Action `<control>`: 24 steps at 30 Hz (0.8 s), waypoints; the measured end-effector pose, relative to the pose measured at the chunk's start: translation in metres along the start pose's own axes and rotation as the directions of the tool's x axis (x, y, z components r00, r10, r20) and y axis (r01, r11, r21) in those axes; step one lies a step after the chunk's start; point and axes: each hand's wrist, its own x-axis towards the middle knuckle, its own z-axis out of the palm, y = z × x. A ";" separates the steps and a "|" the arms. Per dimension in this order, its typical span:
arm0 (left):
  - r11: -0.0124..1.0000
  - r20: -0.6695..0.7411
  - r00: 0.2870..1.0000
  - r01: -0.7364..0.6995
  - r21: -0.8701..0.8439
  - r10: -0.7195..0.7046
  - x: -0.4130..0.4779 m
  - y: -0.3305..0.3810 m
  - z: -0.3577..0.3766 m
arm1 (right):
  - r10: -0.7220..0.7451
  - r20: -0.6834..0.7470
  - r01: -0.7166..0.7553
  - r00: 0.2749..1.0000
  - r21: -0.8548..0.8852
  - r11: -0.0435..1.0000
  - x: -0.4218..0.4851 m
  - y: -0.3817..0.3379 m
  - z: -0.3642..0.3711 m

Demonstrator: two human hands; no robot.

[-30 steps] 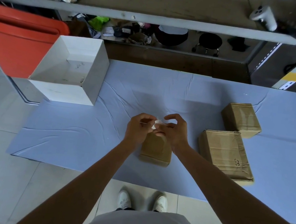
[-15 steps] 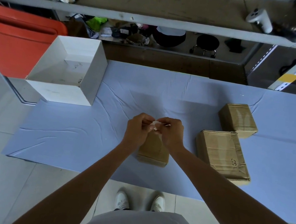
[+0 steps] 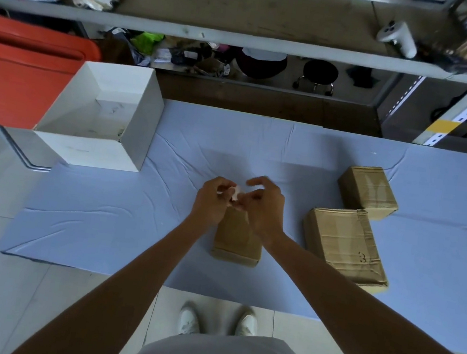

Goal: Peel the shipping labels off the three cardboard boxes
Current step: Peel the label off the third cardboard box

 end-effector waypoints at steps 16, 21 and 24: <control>0.992 -0.052 0.996 -0.079 -0.094 0.074 -0.004 0.028 -0.001 | -0.077 -0.155 0.070 0.985 -0.050 0.996 0.006 -0.014 0.003; 0.983 -0.090 0.981 -0.178 -0.054 0.173 -0.003 0.032 -0.004 | -0.030 -0.242 0.032 0.970 0.004 0.999 0.008 -0.018 0.003; 0.977 -0.096 0.974 -0.210 -0.026 0.206 -0.004 0.035 -0.002 | -0.016 -0.204 0.031 0.979 0.072 0.997 0.005 -0.022 0.003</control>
